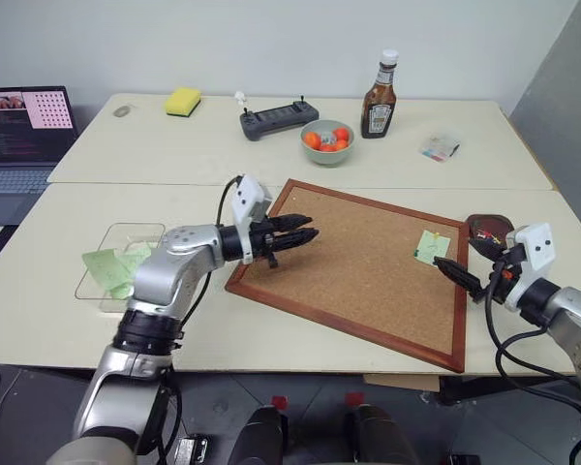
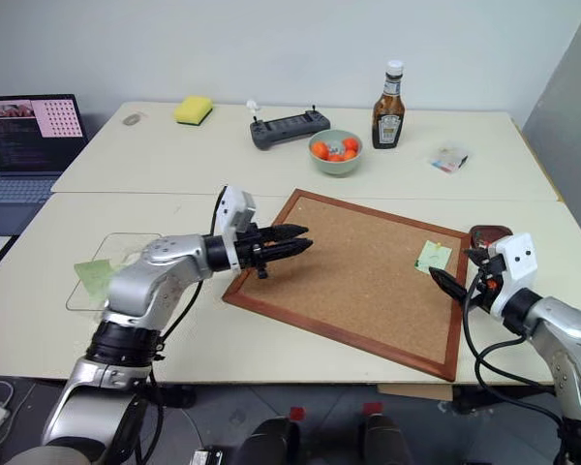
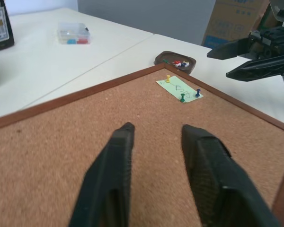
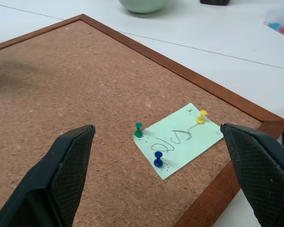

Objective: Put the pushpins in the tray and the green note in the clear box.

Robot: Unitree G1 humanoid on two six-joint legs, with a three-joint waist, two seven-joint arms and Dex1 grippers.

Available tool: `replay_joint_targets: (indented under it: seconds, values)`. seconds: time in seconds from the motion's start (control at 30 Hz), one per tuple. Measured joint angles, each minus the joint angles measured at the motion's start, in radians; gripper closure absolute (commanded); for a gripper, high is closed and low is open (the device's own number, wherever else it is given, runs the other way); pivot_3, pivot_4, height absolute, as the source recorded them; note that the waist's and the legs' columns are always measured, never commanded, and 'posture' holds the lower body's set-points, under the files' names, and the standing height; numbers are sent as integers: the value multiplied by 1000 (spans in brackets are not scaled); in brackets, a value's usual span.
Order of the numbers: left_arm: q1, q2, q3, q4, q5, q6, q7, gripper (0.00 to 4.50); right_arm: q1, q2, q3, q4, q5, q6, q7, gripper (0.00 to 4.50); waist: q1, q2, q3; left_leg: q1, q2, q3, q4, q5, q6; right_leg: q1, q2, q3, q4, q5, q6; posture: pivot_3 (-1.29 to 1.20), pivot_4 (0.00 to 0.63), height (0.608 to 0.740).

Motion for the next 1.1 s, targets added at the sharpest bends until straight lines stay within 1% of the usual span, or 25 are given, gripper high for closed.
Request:
replay_joint_targets:
  seconds: [0.1, 0.13, 0.17, 0.33, 0.43, 0.53, 0.67, 0.77, 0.93, 1.0, 1.03, 1.1]
  values:
    - [-26, -30, -17, 83, 49, -63, -6, 4327, -34, 22, 7, 13, -10, 0, -23, 0, -1, 0, 0, 0, 0, 0, 1, 0, 0, 0, 0, 0, 0, 0, 0, 0, 150, 740]
    - [-32, -39, -22, 99, 61, -75, -7, 4452, -44, 27, 14, 14, -10, 0, -28, 0, -1, 0, 0, -1, 0, 0, 1, 0, 0, 0, 0, 0, 1, 0, 0, 0, 150, 740]
    - [-37, -49, -27, 114, 70, -87, -7, 4485, -56, 32, 23, 17, -12, 0, -30, 0, -2, 0, 0, 0, 0, 0, 1, 0, 0, 0, 0, 0, 1, 0, 0, 0, 150, 740]
    - [-82, -97, -45, 194, 121, -138, -8, 4485, -126, 51, 66, 110, -56, -24, -39, 0, -3, 0, 0, 0, 0, 0, 1, 0, 0, 0, 0, 0, 1, 0, 0, 0, 150, 740]
    - [-93, -136, -85, 244, 174, -153, -2, 4485, -169, 76, 103, 207, -100, -65, -43, 0, -10, 0, 0, -1, -1, 0, 1, 0, 0, -1, 0, 0, 1, 0, 0, 0, 150, 740]
    - [-91, -155, -131, 284, 220, -152, -4, 4485, -224, 100, 120, 300, -131, -101, -48, 0, -19, 0, 0, -2, -1, 1, 1, 0, 0, -2, 0, 1, 2, 0, 0, 0, 150, 740]
    - [-75, -159, -163, 311, 258, -134, -11, 4485, -272, 110, 121, 399, -167, -155, -49, 0, -21, 0, 0, -2, -1, 0, 1, 0, 0, -3, 0, 0, 2, 0, 0, 0, 150, 740]
    - [-73, -156, -164, 309, 267, -116, -27, 4485, -308, 122, 122, 487, -185, -197, -47, 0, -23, 1, -1, -1, -1, 1, 1, 0, 0, -3, 0, 1, 3, 0, 0, 0, 150, 740]
    - [-74, -156, -164, 305, 271, -104, -29, 4485, -343, 138, 136, 556, -205, -243, -31, 0, -23, 1, -1, -1, -1, 1, 1, 0, 0, -3, 0, 1, 3, 0, 0, 0, 150, 740]
    - [-74, -153, -164, 299, 272, -98, -31, 4500, -355, 151, 141, 590, -209, -265, -24, 359, -24, 2, -1, -1, 0, 1, 1, 0, 0, -3, 0, 1, 3, 0, 0, 0, 150, 740]
    - [-74, -152, -164, 295, 272, -91, -32, 4500, -361, 153, 147, 604, -213, -273, -20, 436, -24, 2, -1, -1, 0, 1, 1, 0, 0, -3, 0, 1, 3, 0, 0, 0, 150, 740]
    - [-74, -150, -164, 290, 273, -86, -34, 4500, -372, 153, 158, 622, -223, -293, -7, 842, -25, 2, -1, -1, 0, 1, 1, 0, 0, -3, 0, 1, 3, 0, 0, 0, 150, 740]
